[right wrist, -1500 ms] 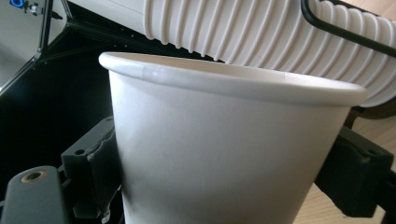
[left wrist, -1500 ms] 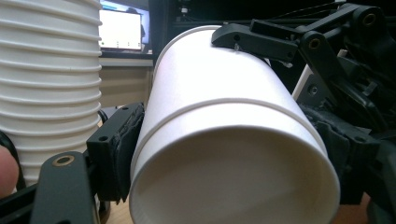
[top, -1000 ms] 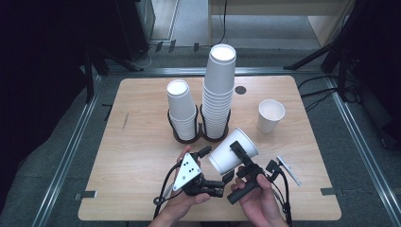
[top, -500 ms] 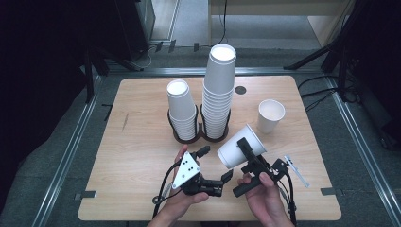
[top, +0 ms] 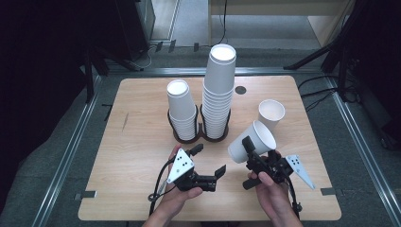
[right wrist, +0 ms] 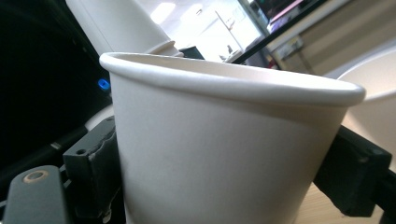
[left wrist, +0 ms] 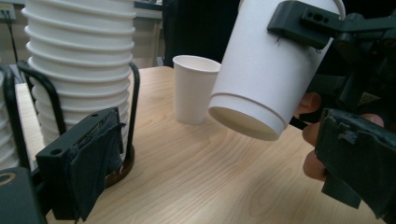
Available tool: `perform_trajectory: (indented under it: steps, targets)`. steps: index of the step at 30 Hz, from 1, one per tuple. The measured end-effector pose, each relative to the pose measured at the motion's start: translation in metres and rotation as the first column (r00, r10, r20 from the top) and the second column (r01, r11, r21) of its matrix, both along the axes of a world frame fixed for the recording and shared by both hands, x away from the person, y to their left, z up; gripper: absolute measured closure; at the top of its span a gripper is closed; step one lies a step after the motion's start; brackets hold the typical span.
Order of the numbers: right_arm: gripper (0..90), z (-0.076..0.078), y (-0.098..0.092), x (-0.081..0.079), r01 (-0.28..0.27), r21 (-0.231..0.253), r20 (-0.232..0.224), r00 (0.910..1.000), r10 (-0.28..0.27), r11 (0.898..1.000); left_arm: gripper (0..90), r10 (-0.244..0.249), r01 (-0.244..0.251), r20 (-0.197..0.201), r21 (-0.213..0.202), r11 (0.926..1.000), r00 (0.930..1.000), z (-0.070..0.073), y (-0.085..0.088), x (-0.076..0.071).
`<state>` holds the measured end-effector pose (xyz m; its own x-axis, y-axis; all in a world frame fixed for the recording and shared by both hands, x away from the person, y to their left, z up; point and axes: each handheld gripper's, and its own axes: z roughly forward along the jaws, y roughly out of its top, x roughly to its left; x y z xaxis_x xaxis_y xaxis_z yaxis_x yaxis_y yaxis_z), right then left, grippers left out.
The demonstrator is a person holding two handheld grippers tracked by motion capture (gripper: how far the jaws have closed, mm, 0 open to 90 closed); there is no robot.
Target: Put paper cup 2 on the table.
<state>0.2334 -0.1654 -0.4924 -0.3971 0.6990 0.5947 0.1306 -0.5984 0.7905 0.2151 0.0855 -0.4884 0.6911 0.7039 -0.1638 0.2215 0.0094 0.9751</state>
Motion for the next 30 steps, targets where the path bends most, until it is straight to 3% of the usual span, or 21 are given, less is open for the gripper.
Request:
perform_trajectory:
  steps: [5, 8, 13, 17, 19, 23, 25, 28, 30]
  targets:
    - [12.9, -0.007, -0.005, 0.005, 0.046, -0.114, 0.042, 0.9983, -0.042, 0.992, 1.3, 0.029, -0.029, -0.018, 0.016, 0.9995, 0.9994, -0.005, 0.009, 0.004]
    - [12.9, -0.009, -0.008, 0.008, 0.064, -0.140, 0.046, 0.9973, -0.058, 0.988, 1.3, 0.048, -0.048, -0.024, 0.017, 0.9987, 0.9985, -0.006, 0.015, 0.006]
    - [12.8, -0.015, -0.011, 0.012, 0.088, -0.226, 0.082, 0.9941, -0.071, 0.970, 1.3, 0.078, -0.077, -0.032, 0.035, 0.9964, 0.9964, -0.009, 0.029, 0.006]
    - [12.6, -0.019, -0.013, 0.015, 0.114, -0.310, 0.104, 0.9909, -0.086, 0.944, 1.3, 0.110, -0.107, -0.046, 0.050, 0.9930, 0.9929, -0.015, 0.043, 0.004]
    - [12.6, -0.021, -0.015, 0.017, 0.116, -0.329, 0.102, 0.9910, -0.086, 0.937, 1.3, 0.125, -0.122, -0.056, 0.064, 0.9905, 0.9906, -0.018, 0.050, 0.003]
    - [12.5, -0.024, -0.017, 0.019, 0.137, -0.388, 0.120, 0.9880, -0.097, 0.911, 1.3, 0.158, -0.154, -0.063, 0.066, 0.9859, 0.9855, -0.021, 0.064, 0.001]
    - [12.5, -0.026, -0.018, 0.020, 0.140, -0.406, 0.123, 0.9875, -0.098, 0.903, 1.3, 0.176, -0.172, -0.064, 0.068, 0.9828, 0.9823, -0.023, 0.071, 0.000]
    - [12.4, -0.029, -0.019, 0.022, 0.173, -0.465, 0.153, 0.9816, -0.114, 0.868, 1.3, 0.203, -0.199, -0.069, 0.069, 0.9776, 0.9766, -0.025, 0.081, -0.001]
    - [12.3, -0.031, -0.020, 0.023, 0.202, -0.515, 0.177, 0.9760, -0.127, 0.833, 1.3, 0.222, -0.217, -0.073, 0.074, 0.9733, 0.9722, -0.027, 0.088, -0.002]
